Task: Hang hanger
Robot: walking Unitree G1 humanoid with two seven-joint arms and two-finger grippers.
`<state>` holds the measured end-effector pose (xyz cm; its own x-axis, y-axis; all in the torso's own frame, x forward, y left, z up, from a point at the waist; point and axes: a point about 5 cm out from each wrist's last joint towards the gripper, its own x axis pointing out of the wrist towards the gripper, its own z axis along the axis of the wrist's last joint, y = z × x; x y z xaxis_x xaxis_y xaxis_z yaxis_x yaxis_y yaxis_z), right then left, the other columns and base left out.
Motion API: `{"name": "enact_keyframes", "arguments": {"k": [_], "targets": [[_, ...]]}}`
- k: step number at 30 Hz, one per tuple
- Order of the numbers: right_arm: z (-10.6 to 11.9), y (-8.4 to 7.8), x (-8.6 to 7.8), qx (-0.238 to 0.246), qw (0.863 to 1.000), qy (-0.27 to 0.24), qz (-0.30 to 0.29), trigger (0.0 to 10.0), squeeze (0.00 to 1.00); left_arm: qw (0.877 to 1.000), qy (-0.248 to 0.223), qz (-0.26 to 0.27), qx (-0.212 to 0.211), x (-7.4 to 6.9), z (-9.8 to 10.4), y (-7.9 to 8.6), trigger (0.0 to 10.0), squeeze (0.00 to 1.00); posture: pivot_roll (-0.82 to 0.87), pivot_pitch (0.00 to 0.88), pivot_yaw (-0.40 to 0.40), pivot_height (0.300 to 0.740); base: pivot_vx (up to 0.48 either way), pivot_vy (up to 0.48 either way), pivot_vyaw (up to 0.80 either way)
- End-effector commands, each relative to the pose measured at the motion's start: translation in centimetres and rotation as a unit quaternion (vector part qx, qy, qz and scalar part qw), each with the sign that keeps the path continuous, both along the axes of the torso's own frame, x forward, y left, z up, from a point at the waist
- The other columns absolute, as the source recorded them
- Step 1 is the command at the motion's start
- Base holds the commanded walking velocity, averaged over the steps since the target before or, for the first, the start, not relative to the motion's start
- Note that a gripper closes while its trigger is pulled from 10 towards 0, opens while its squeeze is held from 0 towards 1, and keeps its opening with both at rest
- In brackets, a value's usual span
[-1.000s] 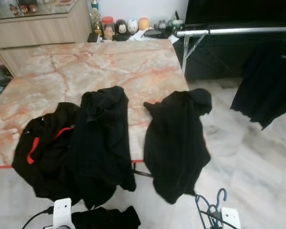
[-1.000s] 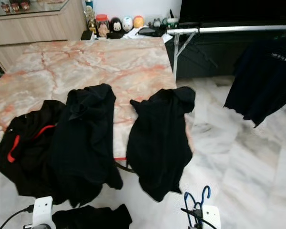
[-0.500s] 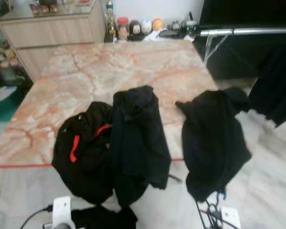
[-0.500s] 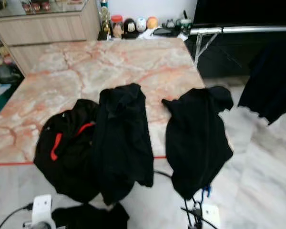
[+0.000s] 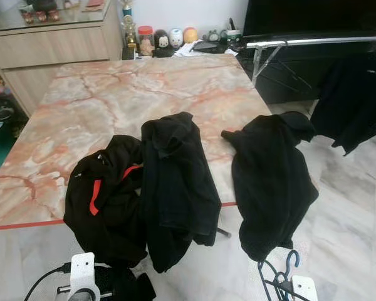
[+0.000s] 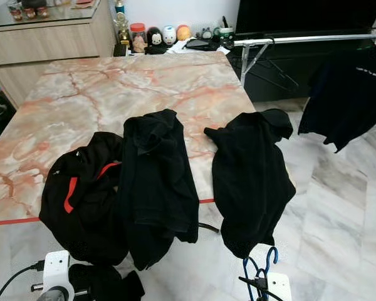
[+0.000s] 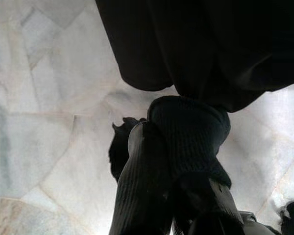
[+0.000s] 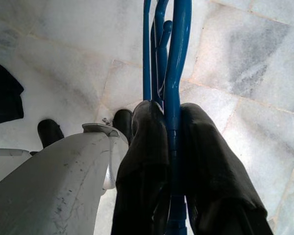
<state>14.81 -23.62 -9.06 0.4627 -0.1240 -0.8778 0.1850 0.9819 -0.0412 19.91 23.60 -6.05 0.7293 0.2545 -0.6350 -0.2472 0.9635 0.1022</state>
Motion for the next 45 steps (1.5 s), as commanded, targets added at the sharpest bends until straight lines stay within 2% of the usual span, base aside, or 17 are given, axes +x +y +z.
{"name": "enact_keyframes", "arguments": {"k": [1, 6, 7, 8, 10, 15, 17, 20, 22, 27, 31, 34, 35, 38, 41, 43, 45], "targets": [[0.0, 0.0, 0.0, -0.004, 1.0, -0.003, 0.003, 10.0, 0.0, 1.0, -0.007, 0.005, -0.002, -0.2, 0.0, 0.2, 10.0, 0.0, -0.1, 0.001, 0.038, 0.74, 0.0, 0.0, 0.0], [0.0, 0.0, 0.1, -0.003, 1.0, -0.002, 0.006, 10.0, 0.0, 1.0, -0.017, 0.007, 0.002, -0.1, 0.2, 0.3, 10.0, 0.0, -0.09, 0.006, 0.036, 0.74, 0.0, 0.0, 0.0], [0.1, 0.0, 0.1, -0.003, 1.0, -0.003, 0.005, 10.0, 0.0, 0.998, -0.064, 0.001, 0.015, 2.4, 2.1, 1.1, 10.0, 0.0, -0.1, 0.008, 0.042, 0.74, 0.0, 0.0, 0.0], [0.1, 0.0, 0.2, -0.003, 1.0, -0.005, 0.003, 10.0, 0.0, 0.991, -0.128, -0.009, 0.035, 5.6, 4.9, 1.9, 10.0, 0.0, -0.1, 0.008, 0.046, 0.74, 0.0, 0.0, 0.0], [0.1, 0.0, 0.2, -0.004, 1.0, -0.008, -0.001, 10.0, 0.0, 0.985, -0.165, -0.018, 0.048, 6.7, 6.3, 2.1, 10.0, 0.0, -0.1, 0.011, 0.05, 0.74, 0.0, 0.0, 0.0], [0.1, -0.2, 0.2, -0.006, 1.0, -0.005, 0.002, 10.0, 0.0, 0.97, -0.233, -0.021, 0.07, 7.4, 8.1, 2.3, 10.0, 0.0, -0.07, 0.014, 0.037, 0.74, 0.0, 0.0, 0.0], [0.1, -0.2, 0.2, -0.007, 1.0, -0.004, 0.005, 10.0, 0.0, 0.959, -0.266, -0.038, 0.09, 7.5, 9.2, 2.3, 10.0, 0.0, -0.07, 0.014, 0.037, 0.74, 0.0, 0.0, 0.0], [0.2, -0.2, 0.3, -0.007, 1.0, -0.005, 0.007, 10.0, 0.0, 0.95, -0.293, -0.041, 0.098, 7.4, 10.1, 2.5, 10.0, 0.0, -0.07, 0.018, 0.037, 0.74, 0.0, 0.0, 0.0], [0.2, -0.3, 0.3, -0.007, 1.0, -0.006, 0.008, 10.0, 0.0, 0.944, -0.311, -0.051, 0.101, 7.0, 10.8, 2.4, 10.0, 0.0, -0.06, 0.017, 0.038, 0.74, 0.0, 0.0, 0.0], [0.2, -0.3, 0.3, -0.008, 1.0, -0.006, 0.009, 10.0, 0.0, 0.94, -0.318, -0.067, 0.102, 6.1, 11.0, 2.1, 10.0, 0.0, -0.05, 0.017, 0.04, 0.74, 0.0, 0.0, 0.0], [0.2, -0.2, 0.4, -0.007, 1.0, -0.003, 0.014, 10.0, 0.0, 0.948, -0.292, -0.076, 0.101, 3.9, 9.6, 2.0, 10.0, 0.0, -0.04, 0.016, 0.04, 0.74, 0.0, 0.0, 0.0], [0.2, -0.2, 0.4, -0.007, 1.0, -0.003, 0.014, 10.0, 0.0, 0.951, -0.279, -0.086, 0.101, 2.6, 9.1, 1.8, 10.0, 0.0, -0.04, 0.016, 0.041, 0.74, 0.0, 0.0, 0.0], [0.2, -0.2, 0.4, -0.008, 1.0, -0.003, 0.013, 10.0, 0.0, 0.953, -0.271, -0.097, 0.099, 1.6, 8.8, 1.4, 10.0, 0.0, -0.04, 0.018, 0.039, 0.74, 0.0, 0.0, 0.0], [0.2, -0.2, 0.5, -0.009, 1.0, -0.003, 0.014, 10.0, 0.0, 0.954, -0.265, -0.104, 0.098, 0.1, 8.5, 1.1, 10.0, 0.0, -0.04, 0.019, 0.037, 0.74, 0.0, 0.0, 0.0], [0.3, -0.3, 0.5, -0.009, 1.0, -0.003, 0.017, 10.0, 0.0, 0.953, -0.266, -0.101, 0.103, -1.6, 9.3, 0.9, 10.0, 0.0, -0.03, 0.024, 0.03, 0.74, 0.0, 0.0, 0.0], [0.3, -0.4, 0.5, -0.009, 1.0, -0.003, 0.018, 10.0, 0.0, 0.953, -0.268, -0.1, 0.104, -1.8, 9.5, 0.9, 10.0, 0.0, -0.02, 0.023, 0.029, 0.74, 0.0, 0.0, 0.0], [0.4, -0.5, 0.6, -0.011, 1.0, -0.003, 0.021, 10.0, 0.0, 0.945, -0.293, -0.085, 0.118, -2.2, 11.1, 1.2, 10.0, 0.0, -0.02, 0.024, 0.023, 0.74, 0.0, 0.0, 0.0]]}}
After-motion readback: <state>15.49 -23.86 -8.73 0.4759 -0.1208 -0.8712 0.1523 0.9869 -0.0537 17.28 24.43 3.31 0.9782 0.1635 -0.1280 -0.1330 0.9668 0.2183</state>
